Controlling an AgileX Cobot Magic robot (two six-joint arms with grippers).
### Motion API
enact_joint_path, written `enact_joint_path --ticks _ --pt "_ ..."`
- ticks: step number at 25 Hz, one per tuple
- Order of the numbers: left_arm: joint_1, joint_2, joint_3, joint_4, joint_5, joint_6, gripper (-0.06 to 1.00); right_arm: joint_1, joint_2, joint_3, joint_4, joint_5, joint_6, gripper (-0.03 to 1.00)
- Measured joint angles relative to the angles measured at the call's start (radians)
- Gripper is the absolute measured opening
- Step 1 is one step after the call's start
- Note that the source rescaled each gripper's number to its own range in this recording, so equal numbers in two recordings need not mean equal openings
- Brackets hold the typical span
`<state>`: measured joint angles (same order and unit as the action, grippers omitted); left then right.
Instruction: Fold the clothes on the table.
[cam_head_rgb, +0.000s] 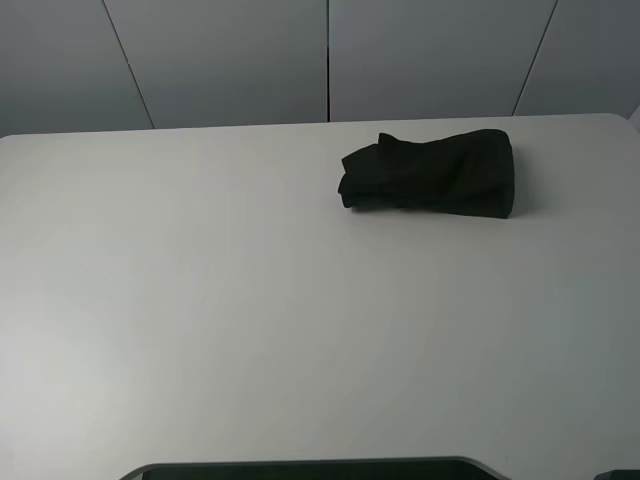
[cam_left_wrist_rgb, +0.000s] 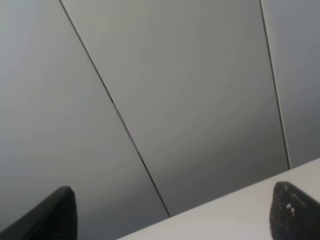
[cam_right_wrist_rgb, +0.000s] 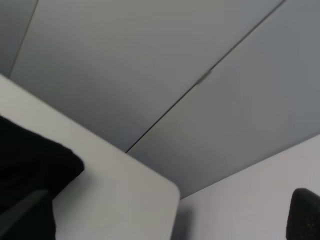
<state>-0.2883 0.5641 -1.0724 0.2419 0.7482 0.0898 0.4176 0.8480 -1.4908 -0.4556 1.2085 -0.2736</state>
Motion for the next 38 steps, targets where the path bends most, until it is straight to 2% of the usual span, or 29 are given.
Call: enact_joint_path --ticks 2,8,14,18,21,26,31,38 --pt "0.0 -0.06 0.0 0.02 0.082 -0.006 1.0 0.0 -0.107 0.0 -0.018 0.003 -0.005 1.0" --pt "0.0 -0.196 0.0 0.091 0.294 -0.108 1.0 -0.002 -0.372 -0.002 -0.03 0.011 -0.067 1.0" --pt "0.0 -0.267 0.0 0.099 0.452 -0.137 1.0 -0.104 -0.551 -0.004 -0.025 0.012 -0.112 1.0" --pt "0.0 -0.285 0.0 0.083 0.471 -0.193 1.0 -0.209 -0.634 -0.004 -0.003 0.012 -0.12 1.0" --pt "0.0 -0.287 0.0 0.031 0.476 -0.229 1.0 -0.297 -0.702 0.015 0.006 0.012 -0.121 1.0" --pt "0.0 -0.287 0.0 -0.02 0.476 -0.261 1.0 -0.435 -0.797 0.109 0.071 0.012 -0.12 1.0" --pt "0.0 -0.287 0.0 -0.019 0.476 -0.214 1.0 -0.482 -0.849 0.261 0.185 0.013 -0.113 1.0" --pt "0.0 -0.287 0.0 -0.032 0.476 -0.177 1.0 -0.484 -0.849 0.341 0.236 0.018 -0.111 1.0"
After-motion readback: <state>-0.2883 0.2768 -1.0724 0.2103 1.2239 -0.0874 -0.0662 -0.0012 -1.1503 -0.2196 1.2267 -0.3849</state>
